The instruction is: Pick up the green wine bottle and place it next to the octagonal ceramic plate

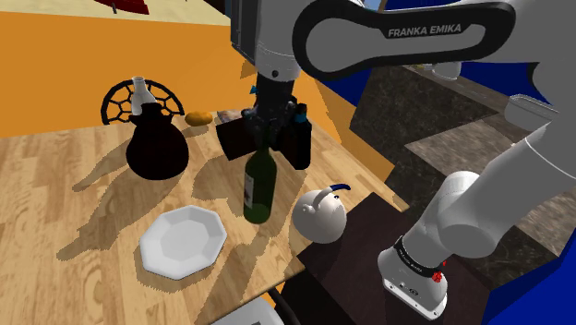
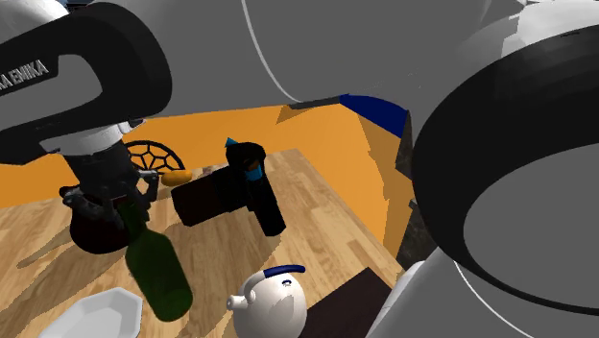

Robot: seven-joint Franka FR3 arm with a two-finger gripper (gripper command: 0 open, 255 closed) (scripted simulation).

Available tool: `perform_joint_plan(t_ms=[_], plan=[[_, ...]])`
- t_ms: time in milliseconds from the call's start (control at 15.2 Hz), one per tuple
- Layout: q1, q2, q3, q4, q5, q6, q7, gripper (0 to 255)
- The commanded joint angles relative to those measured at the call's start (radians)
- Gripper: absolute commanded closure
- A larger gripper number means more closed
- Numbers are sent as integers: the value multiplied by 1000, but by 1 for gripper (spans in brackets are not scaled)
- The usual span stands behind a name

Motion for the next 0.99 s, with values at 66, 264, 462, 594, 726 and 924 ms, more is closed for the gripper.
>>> perform_joint_plan(t_ms=[66,264,462,594,726,924], plan=[[1,5,2,-37,-1,42,3,255],[1,10,4,-72,-2,83,5,255],[2,18,6,-104,-4,123,7,255],[2,27,8,-132,-7,159,10,255],[2,27,8,-132,-7,159,10,255],[2,27,8,-132,-7,159,10,255]])
